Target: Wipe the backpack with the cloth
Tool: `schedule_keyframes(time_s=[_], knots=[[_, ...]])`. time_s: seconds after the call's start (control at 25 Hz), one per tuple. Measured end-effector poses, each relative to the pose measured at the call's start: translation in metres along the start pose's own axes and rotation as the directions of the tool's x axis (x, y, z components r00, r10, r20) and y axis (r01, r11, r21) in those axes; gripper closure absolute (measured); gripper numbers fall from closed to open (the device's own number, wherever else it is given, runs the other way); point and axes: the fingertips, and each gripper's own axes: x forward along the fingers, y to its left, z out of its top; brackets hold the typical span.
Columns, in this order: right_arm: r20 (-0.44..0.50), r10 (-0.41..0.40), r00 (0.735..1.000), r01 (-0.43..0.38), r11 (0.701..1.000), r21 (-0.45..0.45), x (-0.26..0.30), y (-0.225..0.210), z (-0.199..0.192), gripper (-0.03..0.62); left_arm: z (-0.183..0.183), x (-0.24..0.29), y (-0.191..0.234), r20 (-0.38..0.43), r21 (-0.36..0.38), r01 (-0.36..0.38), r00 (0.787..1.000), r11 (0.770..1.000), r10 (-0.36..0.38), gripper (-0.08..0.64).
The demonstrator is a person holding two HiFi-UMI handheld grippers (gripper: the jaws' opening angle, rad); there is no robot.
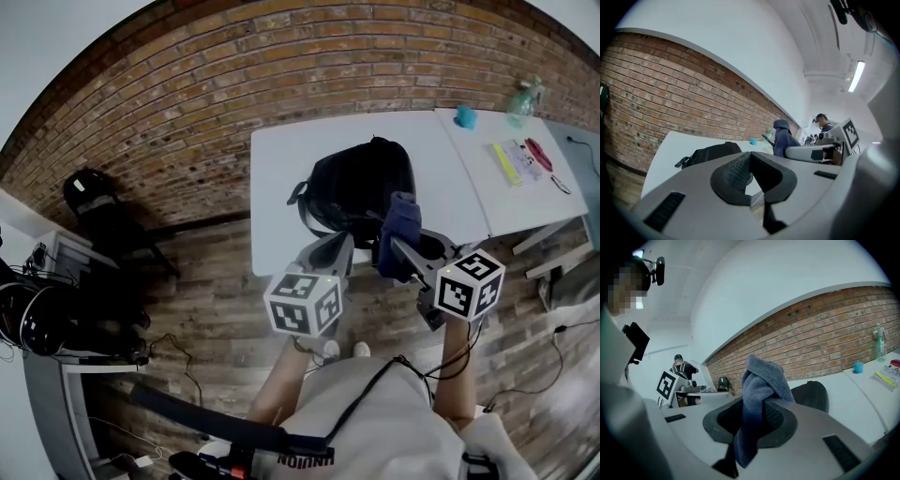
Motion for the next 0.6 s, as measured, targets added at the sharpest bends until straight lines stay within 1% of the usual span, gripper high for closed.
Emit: schedule_keyframes(time_s=[0.6], knots=[[-0.013,-0.002,1.000,0.002,1.000,-0.006,0.0079,0.0078,-0.0022,0.525,0.0000,-0.0069,0.0098,0.003,-0.013,-0.006,1.000,1.000,0.006,0.557]])
